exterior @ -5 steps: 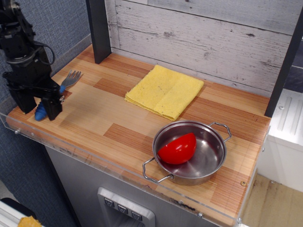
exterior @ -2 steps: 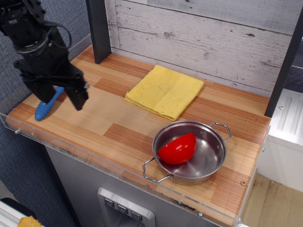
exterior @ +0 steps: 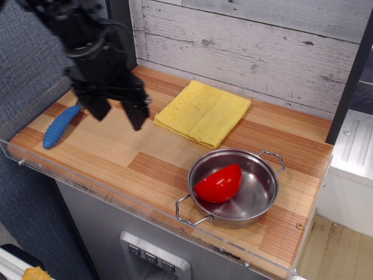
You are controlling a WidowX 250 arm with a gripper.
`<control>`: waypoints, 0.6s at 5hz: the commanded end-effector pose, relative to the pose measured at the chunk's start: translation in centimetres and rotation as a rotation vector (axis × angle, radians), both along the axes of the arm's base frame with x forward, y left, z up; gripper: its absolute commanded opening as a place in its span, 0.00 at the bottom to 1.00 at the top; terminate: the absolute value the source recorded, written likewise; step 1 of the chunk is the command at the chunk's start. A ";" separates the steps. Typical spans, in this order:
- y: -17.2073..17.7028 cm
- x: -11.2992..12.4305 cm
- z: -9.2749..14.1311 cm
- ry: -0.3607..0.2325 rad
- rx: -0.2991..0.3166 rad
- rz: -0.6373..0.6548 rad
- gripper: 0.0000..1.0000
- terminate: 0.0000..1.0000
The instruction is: Move the fork to the bottom left corner.
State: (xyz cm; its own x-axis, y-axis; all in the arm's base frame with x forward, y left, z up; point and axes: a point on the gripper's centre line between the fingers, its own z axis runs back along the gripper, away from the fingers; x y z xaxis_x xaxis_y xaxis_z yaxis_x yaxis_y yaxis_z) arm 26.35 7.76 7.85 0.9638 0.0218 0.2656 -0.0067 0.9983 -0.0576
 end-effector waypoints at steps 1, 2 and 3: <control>-0.6 1.6 0.3 0.013 0.061 -0.092 1.00 0.00; -0.6 1.6 0.3 0.013 0.061 -0.092 1.00 0.00; -0.6 1.6 0.3 0.013 0.061 -0.092 1.00 1.00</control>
